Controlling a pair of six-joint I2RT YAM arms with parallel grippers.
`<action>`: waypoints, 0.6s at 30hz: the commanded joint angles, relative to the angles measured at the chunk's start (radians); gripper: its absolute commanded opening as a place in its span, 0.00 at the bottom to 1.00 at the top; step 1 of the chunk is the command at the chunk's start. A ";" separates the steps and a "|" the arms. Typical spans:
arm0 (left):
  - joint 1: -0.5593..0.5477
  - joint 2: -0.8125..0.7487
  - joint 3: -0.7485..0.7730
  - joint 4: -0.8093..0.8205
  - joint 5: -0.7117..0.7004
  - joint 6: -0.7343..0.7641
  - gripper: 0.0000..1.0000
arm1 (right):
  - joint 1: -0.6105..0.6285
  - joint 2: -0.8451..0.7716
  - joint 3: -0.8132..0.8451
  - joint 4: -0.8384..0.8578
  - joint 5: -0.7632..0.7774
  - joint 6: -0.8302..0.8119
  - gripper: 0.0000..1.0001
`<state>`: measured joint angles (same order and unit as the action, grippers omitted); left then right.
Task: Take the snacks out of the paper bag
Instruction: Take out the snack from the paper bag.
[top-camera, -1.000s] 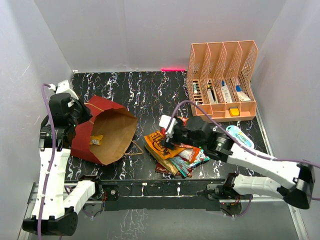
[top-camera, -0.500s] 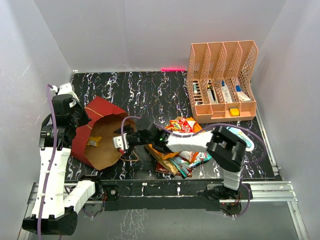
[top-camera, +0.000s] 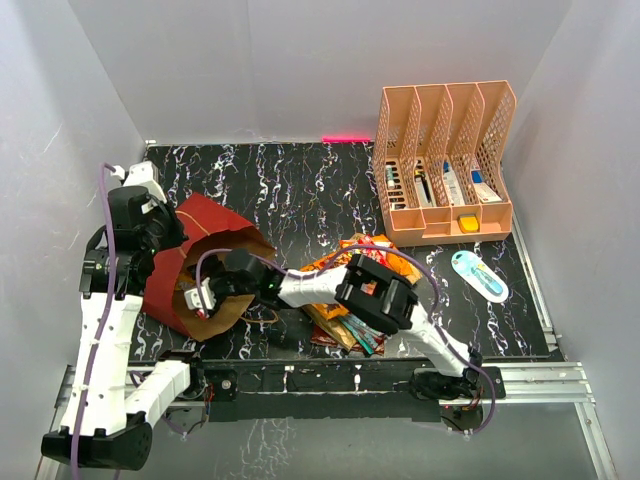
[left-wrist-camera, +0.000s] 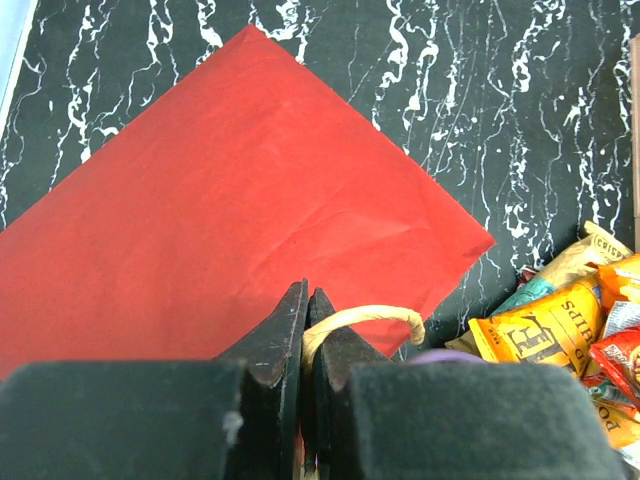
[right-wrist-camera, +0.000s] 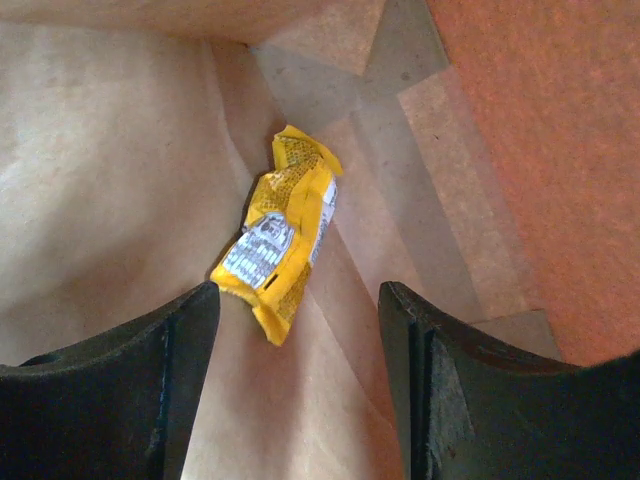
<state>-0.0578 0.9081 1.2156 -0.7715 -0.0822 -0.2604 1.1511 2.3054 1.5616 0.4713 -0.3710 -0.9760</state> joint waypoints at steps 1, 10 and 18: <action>-0.007 -0.031 -0.003 0.036 0.036 0.018 0.00 | -0.002 0.074 0.168 0.006 0.002 0.131 0.69; -0.007 -0.042 -0.012 0.049 0.051 0.018 0.00 | -0.001 0.227 0.274 0.157 0.061 0.488 0.79; -0.007 -0.041 -0.015 0.061 0.094 -0.003 0.00 | -0.001 0.397 0.512 0.041 0.193 0.655 0.84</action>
<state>-0.0612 0.8791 1.2087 -0.7349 -0.0254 -0.2550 1.1503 2.6442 1.9419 0.5335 -0.2676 -0.4374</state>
